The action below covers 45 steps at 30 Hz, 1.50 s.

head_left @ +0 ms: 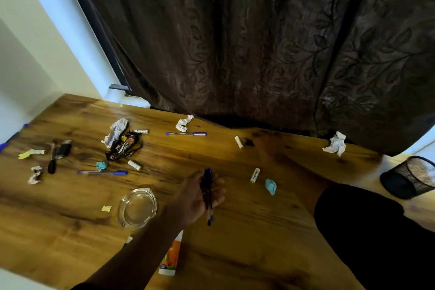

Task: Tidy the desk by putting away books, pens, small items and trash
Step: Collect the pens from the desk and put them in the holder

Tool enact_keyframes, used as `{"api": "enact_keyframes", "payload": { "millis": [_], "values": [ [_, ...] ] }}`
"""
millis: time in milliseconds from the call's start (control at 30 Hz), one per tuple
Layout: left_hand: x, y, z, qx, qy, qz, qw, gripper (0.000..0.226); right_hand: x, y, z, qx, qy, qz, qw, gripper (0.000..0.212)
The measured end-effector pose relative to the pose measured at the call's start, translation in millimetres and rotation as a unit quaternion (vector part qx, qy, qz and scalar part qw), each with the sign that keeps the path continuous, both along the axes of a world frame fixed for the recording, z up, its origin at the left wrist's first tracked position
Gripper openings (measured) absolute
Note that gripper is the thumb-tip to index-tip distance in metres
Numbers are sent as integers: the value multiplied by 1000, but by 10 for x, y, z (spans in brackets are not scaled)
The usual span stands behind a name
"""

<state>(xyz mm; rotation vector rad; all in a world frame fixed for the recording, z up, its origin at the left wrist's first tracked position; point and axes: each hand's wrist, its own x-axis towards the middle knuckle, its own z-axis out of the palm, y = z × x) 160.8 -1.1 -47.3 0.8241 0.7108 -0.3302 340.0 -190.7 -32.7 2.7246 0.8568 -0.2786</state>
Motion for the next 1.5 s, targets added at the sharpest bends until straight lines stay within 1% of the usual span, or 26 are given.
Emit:
{"api": "enact_keyframes", "payload": {
  "millis": [33,67,100,133,167,200,267,333,433,500,600,667,733,800,833,867,967,1067,1133,1267,1333,1400,1467,1500],
  "values": [
    [28,-5,7,-5,-1,5,1000,45,38,-7,-155,31,-70,-35,996,33],
    [56,-9,12,-10,-2,11,1000,46,44,-10,-175,49,-90,-45,994,31],
    [83,-12,12,-16,-3,18,1000,46,2,-15,-154,46,-89,-66,993,28],
    [105,-9,6,-22,-4,23,999,46,-27,-9,-130,110,-81,-91,986,25],
    [129,-6,5,-30,-7,31,999,47,-103,40,-53,146,-76,-109,980,23],
    [154,-2,1,-37,-13,37,999,49,-170,75,-27,183,-82,-100,974,23],
    [195,11,-22,-44,-25,54,997,54,-312,213,60,268,-51,-105,956,19],
    [236,17,-36,-41,-30,72,996,56,-490,365,130,326,12,-119,938,10],
    [306,14,-49,-29,-32,82,996,53,-756,589,132,387,108,-124,907,16],
    [328,17,-46,-26,-34,72,996,43,-861,721,80,404,126,-100,900,19],
    [318,72,-77,-20,-35,66,997,31,-909,899,15,410,126,-81,900,24],
    [282,111,-59,-21,-46,66,997,27,-855,984,-24,407,107,-64,905,28],
    [255,171,-71,-22,-49,74,996,29,-738,1047,-76,434,87,-69,894,29],
    [208,242,-68,-36,-40,90,995,40,-581,1112,-106,431,64,-76,897,20],
    [186,275,-65,-43,-29,97,994,45,-501,1140,-117,416,49,-82,905,15],
    [169,322,-75,-50,-25,107,993,46,-426,1192,-133,393,39,-84,915,17],
    [129,431,-43,-63,-24,121,990,39,-259,1373,-194,297,69,-86,948,42],
    [81,528,6,-63,-31,116,991,33,-134,1522,-261,214,75,-47,973,53],
    [34,619,-28,-55,-37,107,992,35,-97,1605,-239,174,54,-23,983,52],
    [-46,737,-80,-60,-54,100,992,45,-103,1685,-211,124,4,-12,992,41],
    [-49,763,-86,-65,-57,103,991,48,-128,1684,-238,127,4,-21,992,40],
    [-40,768,-90,-70,-58,103,991,52,-161,1650,-303,150,15,-44,988,45],
    [-21,741,-89,-77,-50,103,990,54,-222,1570,-351,211,43,-81,973,45],
    [-5,721,-83,-82,-44,108,990,58,-262,1529,-370,264,60,-100,957,39]
  ]
}}
